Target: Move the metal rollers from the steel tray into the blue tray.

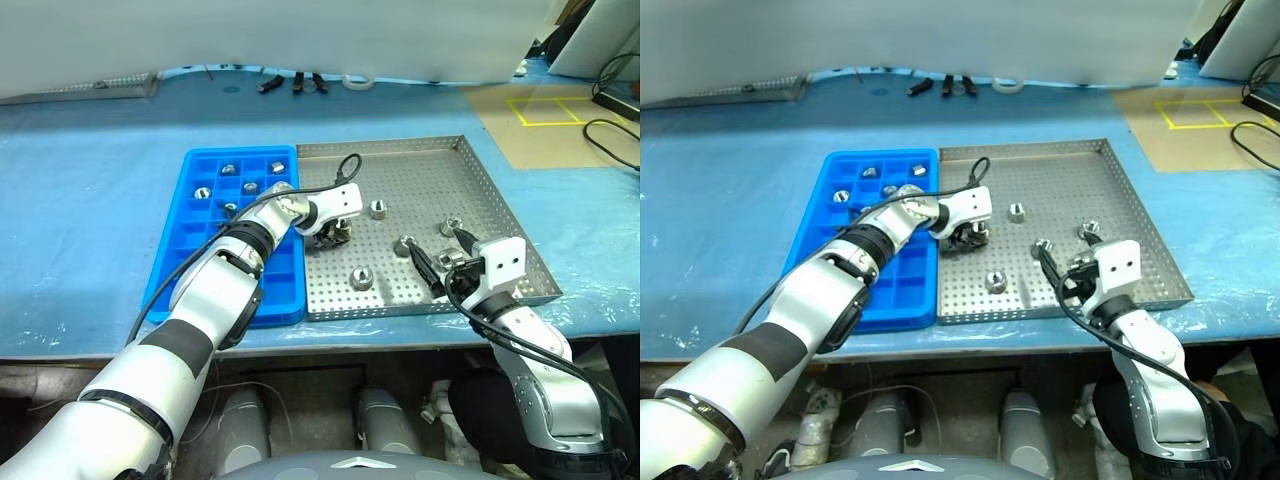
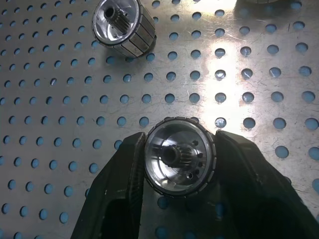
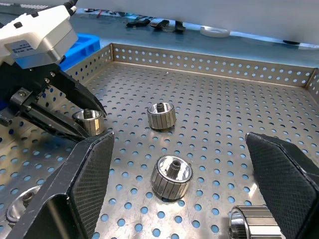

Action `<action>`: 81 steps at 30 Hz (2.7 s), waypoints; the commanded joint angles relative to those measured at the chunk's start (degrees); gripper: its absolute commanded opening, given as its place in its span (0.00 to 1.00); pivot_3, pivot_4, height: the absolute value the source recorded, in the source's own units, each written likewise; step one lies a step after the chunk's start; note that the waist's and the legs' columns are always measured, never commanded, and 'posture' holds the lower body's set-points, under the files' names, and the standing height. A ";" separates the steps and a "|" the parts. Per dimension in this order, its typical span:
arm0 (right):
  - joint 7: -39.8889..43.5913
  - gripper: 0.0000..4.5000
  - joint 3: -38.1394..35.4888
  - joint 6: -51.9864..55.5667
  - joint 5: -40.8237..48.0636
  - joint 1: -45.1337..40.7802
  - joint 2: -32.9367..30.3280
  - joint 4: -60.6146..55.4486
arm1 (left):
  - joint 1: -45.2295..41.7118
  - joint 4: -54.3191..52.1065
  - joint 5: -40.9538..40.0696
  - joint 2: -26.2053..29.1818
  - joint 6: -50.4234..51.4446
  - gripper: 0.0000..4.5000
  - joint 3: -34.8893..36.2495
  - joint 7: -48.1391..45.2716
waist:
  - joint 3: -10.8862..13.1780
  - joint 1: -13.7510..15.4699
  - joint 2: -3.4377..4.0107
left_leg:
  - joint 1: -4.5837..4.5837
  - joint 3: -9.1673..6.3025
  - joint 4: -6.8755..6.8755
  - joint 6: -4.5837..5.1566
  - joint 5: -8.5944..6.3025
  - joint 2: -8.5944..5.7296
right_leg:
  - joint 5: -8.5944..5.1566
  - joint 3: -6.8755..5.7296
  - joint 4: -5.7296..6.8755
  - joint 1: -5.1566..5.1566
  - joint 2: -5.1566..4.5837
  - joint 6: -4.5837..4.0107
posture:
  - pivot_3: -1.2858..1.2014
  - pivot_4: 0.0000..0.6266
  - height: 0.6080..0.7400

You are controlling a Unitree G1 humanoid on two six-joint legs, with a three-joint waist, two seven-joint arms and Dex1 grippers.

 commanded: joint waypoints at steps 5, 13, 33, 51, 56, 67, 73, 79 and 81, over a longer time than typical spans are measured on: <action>2.20 0.99 1.46 2.01 2.31 -6.55 -0.94 -3.08 | -5.21 -3.52 -11.91 5.72 0.82 0.41 11.46 -13.01 | 0.03 -0.04 0.00 | -0.46 -0.01 -0.11 -0.03 0.03 0.04 | 0.02 0.02 0.06 -0.63 0.02 -0.02 | 0.37 0.24 1.00; 6.93 0.99 5.41 4.14 3.74 -17.63 -1.77 1.11 | -4.55 -11.62 -17.73 18.33 1.52 0.41 16.39 -22.89 | 0.05 1.36 0.02 | -0.54 0.09 -0.63 -0.05 0.05 -0.16 | 0.02 0.03 0.06 -0.90 -0.03 -0.05 | 0.43 0.24 1.00; 21.21 0.99 14.28 2.95 6.20 -38.84 4.81 20.39 | 39.50 -64.80 -30.27 32.16 28.72 0.41 26.92 -6.01 | 0.07 9.68 0.04 | -0.66 -0.19 -0.73 -0.66 0.42 0.27 | -0.05 -0.65 0.48 -0.87 -0.01 -0.17 | 0.60 0.24 1.00; 20.22 0.99 13.70 3.31 5.55 -37.78 4.17 19.08 | 38.56 -59.11 -28.45 32.58 28.31 0.86 22.27 0.78 | 0.07 9.70 0.03 | -0.57 -0.31 -0.76 -1.29 0.82 0.46 | -0.08 -0.61 0.80 -0.99 0.19 -0.20 | 0.57 0.24 1.00; 19.02 0.99 13.25 3.27 5.42 -37.09 3.81 18.01 | 32.52 -57.51 -29.54 32.27 27.02 0.92 21.36 -1.00 | 0.07 9.79 0.03 | -0.59 -0.31 -0.74 -1.32 0.85 0.45 | -0.08 -0.61 0.83 -0.98 0.17 -0.20 | 0.56 0.24 1.00; 15.55 0.99 5.94 6.57 6.86 -29.47 -3.12 8.53 | 15.08 -44.69 -29.22 24.95 16.96 0.92 10.80 -19.25 | 0.06 9.14 0.01 | -0.56 -0.24 -0.68 -1.31 0.92 0.33 | -0.07 -0.16 0.88 -0.95 0.11 -0.18 | 0.46 0.24 1.00; 9.46 0.99 -2.83 9.70 6.69 -16.27 -6.10 -2.58 | 7.25 -27.23 -24.11 15.00 4.72 0.92 4.05 -27.31 | 0.05 6.84 -0.01 | -0.54 -0.19 -0.64 -1.09 0.83 0.22 | -0.05 -0.04 0.81 -0.91 0.10 -0.14 | 0.40 0.24 1.00; 2.75 0.99 -11.24 11.69 6.70 0.22 -3.73 -15.54 | 3.34 -15.82 -19.74 6.22 -4.52 0.92 -0.25 -35.50 | 0.03 3.77 -0.01 | -0.52 -0.14 -0.70 -0.74 0.62 0.17 | -0.07 0.00 0.61 -0.90 0.09 -0.11 | 0.31 0.24 1.00; 1.07 0.99 -12.25 12.08 6.82 4.08 -2.65 -18.84 | 2.69 -13.11 -18.08 4.72 -6.79 0.92 -1.15 -37.69 | 0.03 2.58 0.00 | -0.50 -0.10 -0.69 -0.61 0.54 0.17 | -0.11 0.01 0.44 -0.83 0.08 -0.07 | 0.29 0.24 1.00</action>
